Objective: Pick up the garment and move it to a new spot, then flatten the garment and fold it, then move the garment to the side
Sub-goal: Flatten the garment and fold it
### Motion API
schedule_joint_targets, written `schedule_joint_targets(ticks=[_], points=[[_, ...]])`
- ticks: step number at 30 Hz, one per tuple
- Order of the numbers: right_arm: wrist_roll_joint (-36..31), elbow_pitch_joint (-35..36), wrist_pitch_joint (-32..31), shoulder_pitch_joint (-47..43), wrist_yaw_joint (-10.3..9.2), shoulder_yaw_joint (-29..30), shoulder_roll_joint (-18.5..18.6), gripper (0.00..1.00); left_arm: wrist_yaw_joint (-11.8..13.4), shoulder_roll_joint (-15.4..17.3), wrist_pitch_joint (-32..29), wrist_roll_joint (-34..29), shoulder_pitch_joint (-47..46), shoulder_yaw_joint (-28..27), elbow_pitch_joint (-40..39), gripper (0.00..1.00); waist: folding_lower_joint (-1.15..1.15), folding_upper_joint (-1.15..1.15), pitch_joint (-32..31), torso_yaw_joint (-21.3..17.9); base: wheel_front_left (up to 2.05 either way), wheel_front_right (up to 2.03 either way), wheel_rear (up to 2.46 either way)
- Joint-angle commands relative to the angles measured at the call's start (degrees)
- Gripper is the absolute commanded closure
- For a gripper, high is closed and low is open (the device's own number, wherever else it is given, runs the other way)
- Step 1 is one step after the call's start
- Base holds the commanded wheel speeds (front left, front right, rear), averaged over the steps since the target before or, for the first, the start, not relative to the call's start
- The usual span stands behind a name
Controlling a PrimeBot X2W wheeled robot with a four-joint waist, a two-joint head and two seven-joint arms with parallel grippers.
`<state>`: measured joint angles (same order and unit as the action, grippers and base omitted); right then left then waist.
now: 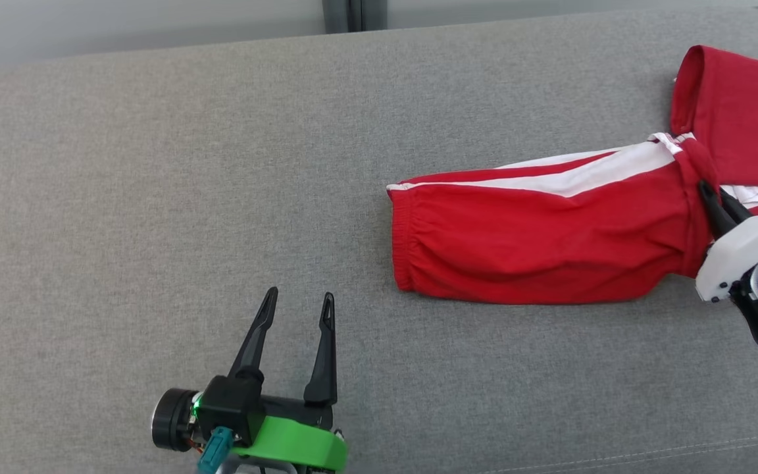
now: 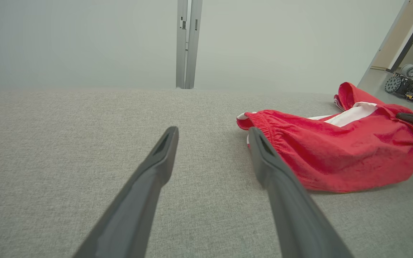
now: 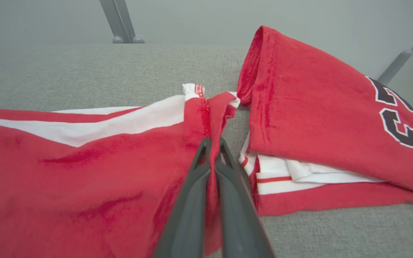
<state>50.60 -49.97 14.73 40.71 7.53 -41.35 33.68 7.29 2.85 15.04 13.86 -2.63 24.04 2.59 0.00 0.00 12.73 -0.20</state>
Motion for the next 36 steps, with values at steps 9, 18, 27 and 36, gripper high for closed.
schedule_joint_targets(ticks=[9,18,27,36], points=[[-3.4,4.9,-0.7,3.9,-0.10,-1.5,-4.5,1.00,0.1,0.1,0.2,0.5,2.0,-0.1,0.7,0.00,0.00,0.00,-4.5,-0.9,0.00,0.00,0.00],[-6.5,8.0,-4.4,4.6,-0.10,-0.3,-12.1,1.00,0.6,0.1,0.2,1.7,2.4,1.0,0.4,0.00,0.00,0.00,-5.5,2.1,0.00,0.00,0.00],[-12.5,9.6,-8.0,1.7,-0.09,1.0,-20.3,1.00,0.7,0.1,0.2,2.5,2.4,1.7,0.8,0.00,0.00,0.00,-5.3,5.5,0.00,0.00,0.00],[-15.2,10.5,-11.6,-1.3,-0.09,-0.5,-25.9,0.00,1.1,0.1,0.2,3.2,1.4,2.4,0.7,0.00,0.00,0.00,-4.7,7.1,0.00,0.00,0.00]])
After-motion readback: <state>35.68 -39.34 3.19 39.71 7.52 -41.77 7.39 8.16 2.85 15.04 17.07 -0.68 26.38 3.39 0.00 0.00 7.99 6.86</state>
